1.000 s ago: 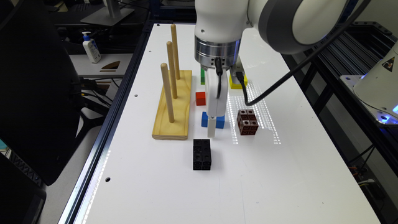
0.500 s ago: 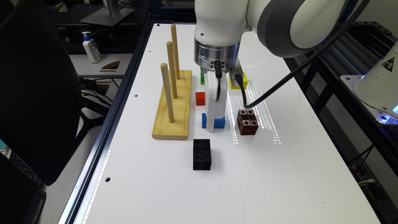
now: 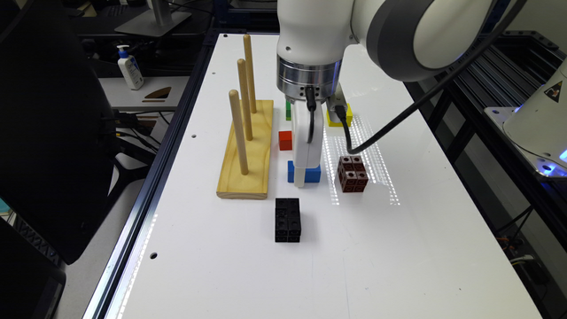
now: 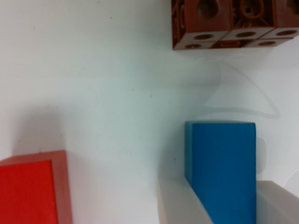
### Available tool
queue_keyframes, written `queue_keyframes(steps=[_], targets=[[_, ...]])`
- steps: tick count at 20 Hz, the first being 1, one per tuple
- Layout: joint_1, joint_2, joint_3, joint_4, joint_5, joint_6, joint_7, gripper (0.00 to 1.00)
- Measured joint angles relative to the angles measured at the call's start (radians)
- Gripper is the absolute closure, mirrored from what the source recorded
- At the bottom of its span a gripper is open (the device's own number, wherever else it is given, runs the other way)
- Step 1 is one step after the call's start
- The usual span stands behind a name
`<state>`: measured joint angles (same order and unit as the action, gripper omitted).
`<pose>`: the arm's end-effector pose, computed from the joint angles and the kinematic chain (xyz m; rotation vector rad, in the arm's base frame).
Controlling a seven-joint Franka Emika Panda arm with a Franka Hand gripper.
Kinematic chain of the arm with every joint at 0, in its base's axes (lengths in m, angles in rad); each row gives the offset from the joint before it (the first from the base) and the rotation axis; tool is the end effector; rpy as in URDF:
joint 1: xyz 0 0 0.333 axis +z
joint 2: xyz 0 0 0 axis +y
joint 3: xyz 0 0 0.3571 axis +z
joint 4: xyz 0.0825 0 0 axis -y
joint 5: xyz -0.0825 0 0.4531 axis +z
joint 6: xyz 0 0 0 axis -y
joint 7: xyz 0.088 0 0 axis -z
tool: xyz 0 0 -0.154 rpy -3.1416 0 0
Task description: Pick up narrow blue stick.
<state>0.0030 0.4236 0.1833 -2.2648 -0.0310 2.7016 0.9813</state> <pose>0.5746 0.1167 0.1049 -2.8454 1.1758 0.0251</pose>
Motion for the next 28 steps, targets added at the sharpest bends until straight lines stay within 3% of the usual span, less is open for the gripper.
queue_keyframes(steps=[4, 10, 17, 22, 28], targets=[[0.0, -0.03, 0.0, -0.001, 0.0, -0.024, 0.0, 1.0], [0.0, -0.12, 0.003, -0.004, 0.0001, -0.115, 0.0, 1.0], [0.0, -0.147, 0.003, -0.007, 0.0002, -0.132, 0.0, 1.0], [0.0, -0.238, 0.008, -0.008, 0.0029, -0.222, 0.001, 1.0], [0.0, -0.25, 0.009, -0.008, 0.0029, -0.232, 0.001, 1.0]])
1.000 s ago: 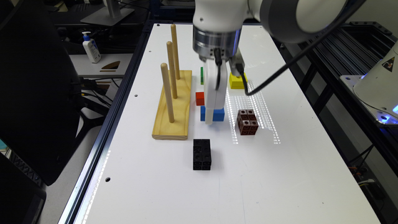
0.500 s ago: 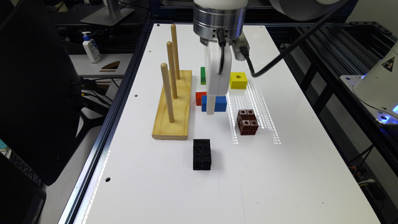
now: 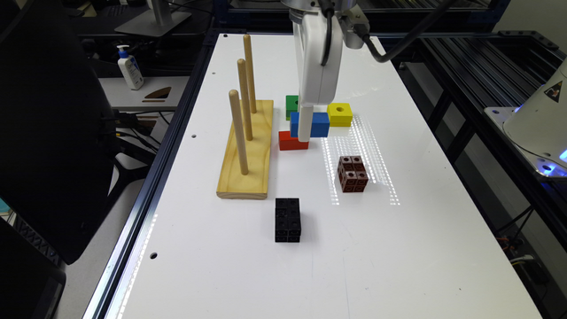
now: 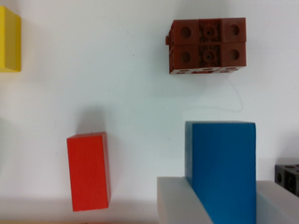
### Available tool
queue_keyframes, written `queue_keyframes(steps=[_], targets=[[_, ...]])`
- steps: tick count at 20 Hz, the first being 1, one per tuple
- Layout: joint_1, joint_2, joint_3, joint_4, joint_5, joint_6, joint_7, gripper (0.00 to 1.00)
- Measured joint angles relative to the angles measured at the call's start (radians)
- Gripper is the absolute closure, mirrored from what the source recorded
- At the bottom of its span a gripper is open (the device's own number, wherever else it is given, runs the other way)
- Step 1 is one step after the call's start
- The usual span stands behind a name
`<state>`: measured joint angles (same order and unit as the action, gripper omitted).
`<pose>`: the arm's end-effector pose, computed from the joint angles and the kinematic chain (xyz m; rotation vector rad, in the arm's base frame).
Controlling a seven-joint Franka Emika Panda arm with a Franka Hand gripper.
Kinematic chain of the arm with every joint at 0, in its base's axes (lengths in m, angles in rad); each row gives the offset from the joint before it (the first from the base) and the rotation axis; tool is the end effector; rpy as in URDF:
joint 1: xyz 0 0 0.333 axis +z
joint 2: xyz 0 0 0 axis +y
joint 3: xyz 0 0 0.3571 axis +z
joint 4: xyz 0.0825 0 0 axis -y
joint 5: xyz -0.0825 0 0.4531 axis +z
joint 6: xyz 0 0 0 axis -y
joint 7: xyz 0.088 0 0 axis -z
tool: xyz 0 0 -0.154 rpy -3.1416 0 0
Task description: Pick up narrow blue stick.
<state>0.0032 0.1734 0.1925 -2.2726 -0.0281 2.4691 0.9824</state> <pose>0.5770 0.1155 0.2255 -2.8872 1.1669 -0.0213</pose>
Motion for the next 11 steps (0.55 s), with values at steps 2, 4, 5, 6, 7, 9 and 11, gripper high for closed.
queue_keyframes(steps=[2, 4, 5, 6, 7, 9, 11], targets=[[0.0, -0.027, 0.0, 0.002, 0.0009, -0.022, 0.0, 1.0], [0.0, -0.069, 0.002, 0.004, 0.0043, -0.062, 0.0, 1.0], [0.0, -0.092, 0.004, 0.004, 0.0065, -0.083, 0.0, 1.0], [0.0, -0.109, 0.006, 0.003, 0.0081, -0.1, 0.0, 1.0], [0.0, -0.119, 0.006, 0.003, 0.009, -0.11, 0.0, 1.0], [0.0, -0.126, 0.007, 0.003, 0.0092, -0.118, 0.0, 1.0], [0.0, -0.124, 0.007, 0.003, 0.0092, -0.118, 0.0, 1.0]])
